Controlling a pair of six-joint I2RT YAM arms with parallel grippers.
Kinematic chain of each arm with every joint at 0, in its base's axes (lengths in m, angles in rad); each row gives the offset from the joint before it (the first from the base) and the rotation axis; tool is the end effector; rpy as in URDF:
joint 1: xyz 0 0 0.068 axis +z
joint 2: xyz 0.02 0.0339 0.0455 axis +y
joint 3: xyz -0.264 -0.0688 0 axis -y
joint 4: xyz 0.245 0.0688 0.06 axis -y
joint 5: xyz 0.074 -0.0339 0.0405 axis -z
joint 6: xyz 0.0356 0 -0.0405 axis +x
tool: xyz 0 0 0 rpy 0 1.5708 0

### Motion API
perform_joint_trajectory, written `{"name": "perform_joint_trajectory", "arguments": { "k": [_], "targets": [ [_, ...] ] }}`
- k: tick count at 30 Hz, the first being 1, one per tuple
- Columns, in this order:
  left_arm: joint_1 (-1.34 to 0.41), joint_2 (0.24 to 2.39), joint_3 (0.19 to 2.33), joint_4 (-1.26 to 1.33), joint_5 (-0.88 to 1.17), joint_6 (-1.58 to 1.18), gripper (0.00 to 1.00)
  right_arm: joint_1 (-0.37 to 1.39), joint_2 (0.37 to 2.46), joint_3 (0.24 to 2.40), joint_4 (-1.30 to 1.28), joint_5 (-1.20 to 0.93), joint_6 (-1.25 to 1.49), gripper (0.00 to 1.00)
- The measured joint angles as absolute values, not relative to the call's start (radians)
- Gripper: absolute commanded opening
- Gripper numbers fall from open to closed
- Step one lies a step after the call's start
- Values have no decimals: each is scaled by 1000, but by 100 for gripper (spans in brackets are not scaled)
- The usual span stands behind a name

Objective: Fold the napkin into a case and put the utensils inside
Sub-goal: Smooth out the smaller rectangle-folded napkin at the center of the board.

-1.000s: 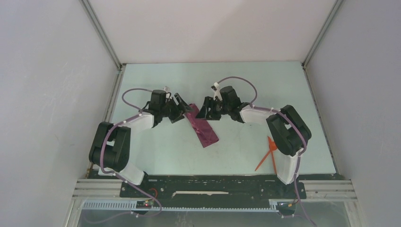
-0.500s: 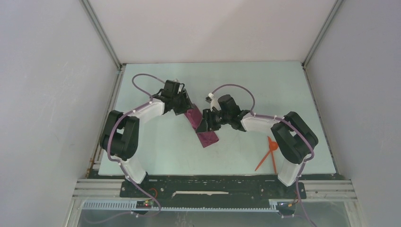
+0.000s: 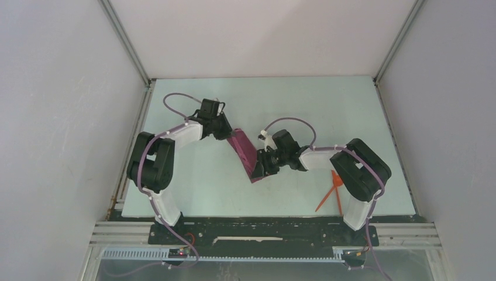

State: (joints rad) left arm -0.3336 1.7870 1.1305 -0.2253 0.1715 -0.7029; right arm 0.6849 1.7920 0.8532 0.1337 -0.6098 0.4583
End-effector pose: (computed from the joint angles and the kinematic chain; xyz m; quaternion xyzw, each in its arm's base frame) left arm 0.3539 -0.1291 0.1852 -0.1437 0.9272 -0.2367 0.2524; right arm 0.2524 0.2325 0.1344 -0.2115 0.8665 0.4270 0.1490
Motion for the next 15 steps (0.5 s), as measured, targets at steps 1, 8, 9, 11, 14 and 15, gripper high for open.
{"name": "perform_joint_trajectory", "arguments": {
  "k": [1,8,9,11,14,15],
  "targets": [
    [-323,1794,1131,-215,186,-705,10,685,1794,845,139,-609,458,46],
    [-287,1851,1081,-38,339,-767,4,692,1758,842,111,-581,454,56],
    [-282,1851,1062,6,362,-785,4,694,1731,839,92,-569,451,59],
    [-277,1850,1033,73,394,-809,4,693,1679,839,67,-548,447,62],
    [-273,1850,1002,152,418,-839,4,688,1631,862,30,-496,422,66],
    [-273,1850,993,175,424,-847,4,687,1631,881,15,-472,413,67]
  ]
}}
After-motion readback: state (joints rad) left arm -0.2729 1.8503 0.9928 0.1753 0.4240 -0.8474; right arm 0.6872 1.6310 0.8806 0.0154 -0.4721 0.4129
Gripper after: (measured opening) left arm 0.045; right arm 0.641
